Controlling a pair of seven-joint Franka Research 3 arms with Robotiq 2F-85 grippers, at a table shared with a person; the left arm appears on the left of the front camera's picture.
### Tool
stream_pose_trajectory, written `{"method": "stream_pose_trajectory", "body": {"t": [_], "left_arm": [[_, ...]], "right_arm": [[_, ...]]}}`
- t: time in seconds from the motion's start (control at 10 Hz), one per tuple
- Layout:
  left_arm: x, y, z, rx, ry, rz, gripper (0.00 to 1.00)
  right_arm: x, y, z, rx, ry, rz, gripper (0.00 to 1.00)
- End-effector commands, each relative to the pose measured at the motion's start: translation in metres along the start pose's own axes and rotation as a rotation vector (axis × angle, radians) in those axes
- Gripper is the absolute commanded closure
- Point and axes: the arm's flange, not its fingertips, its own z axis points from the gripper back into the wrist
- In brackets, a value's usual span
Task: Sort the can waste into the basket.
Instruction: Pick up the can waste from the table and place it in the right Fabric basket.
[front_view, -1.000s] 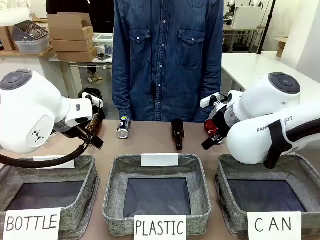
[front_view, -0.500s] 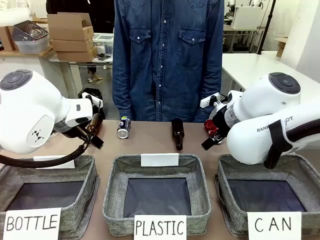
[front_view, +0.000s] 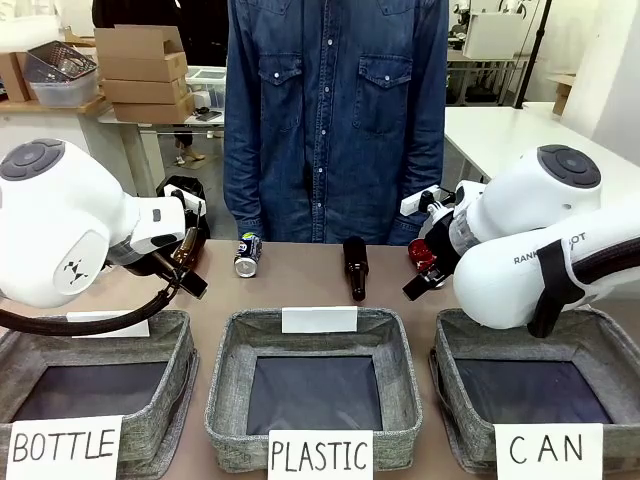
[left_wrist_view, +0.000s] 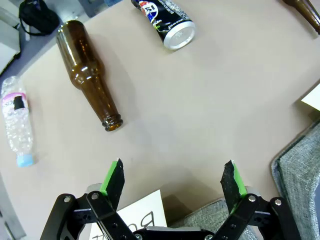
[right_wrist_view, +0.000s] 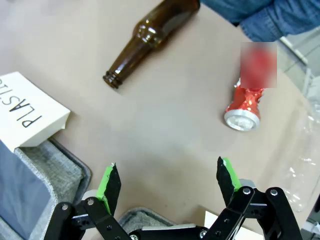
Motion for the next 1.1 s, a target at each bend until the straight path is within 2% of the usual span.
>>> {"method": "stream_pose_trajectory", "body": {"t": [0.0,0.1,0.2,0.3,0.4,0.5,0.6,0.7,0.8,0.9,1.0], "left_arm": [[0.004,0.001,0.052,-0.035,0.013,0.028,0.00],[-0.003,-0.008,0.116,-0.037,0.041,0.045,0.00],[-0.025,-0.022,0.172,-0.038,-0.050,-0.036,0.00],[-0.045,-0.037,0.202,-0.090,-0.131,-0.092,0.00],[-0.050,-0.042,0.199,-0.074,-0.149,-0.062,0.00],[0.023,-0.015,0.153,-0.036,-0.059,-0.034,0.00],[0.023,-0.015,0.153,-0.036,-0.059,-0.034,0.00],[0.013,-0.027,0.216,-0.048,-0.120,-0.056,0.00],[0.014,-0.018,0.211,-0.184,-0.101,-0.048,0.00],[0.004,0.008,0.214,-0.368,-0.106,0.065,0.00],[-0.013,0.038,0.216,-0.602,-0.125,0.196,0.00]], "right_arm": [[-0.002,-0.013,0.043,0.004,-0.057,0.006,0.00],[-0.013,-0.024,0.096,0.007,-0.120,0.011,0.00],[-0.032,-0.023,0.146,-0.004,-0.208,0.056,0.00],[-0.050,-0.014,0.176,-0.055,-0.237,0.115,0.00],[-0.056,-0.006,0.179,-0.056,-0.235,0.108,0.00],[-0.045,-0.003,0.158,-0.152,-0.185,0.056,0.00],[0.024,-0.033,0.174,-0.061,-0.237,0.061,0.00],[0.026,-0.029,0.165,-0.029,-0.211,0.107,0.00],[0.017,-0.035,0.166,0.066,-0.218,0.088,0.00],[-0.007,-0.052,0.170,0.236,-0.206,-0.003,0.00],[-0.029,-0.073,0.179,0.474,-0.211,-0.184,0.00]]}}
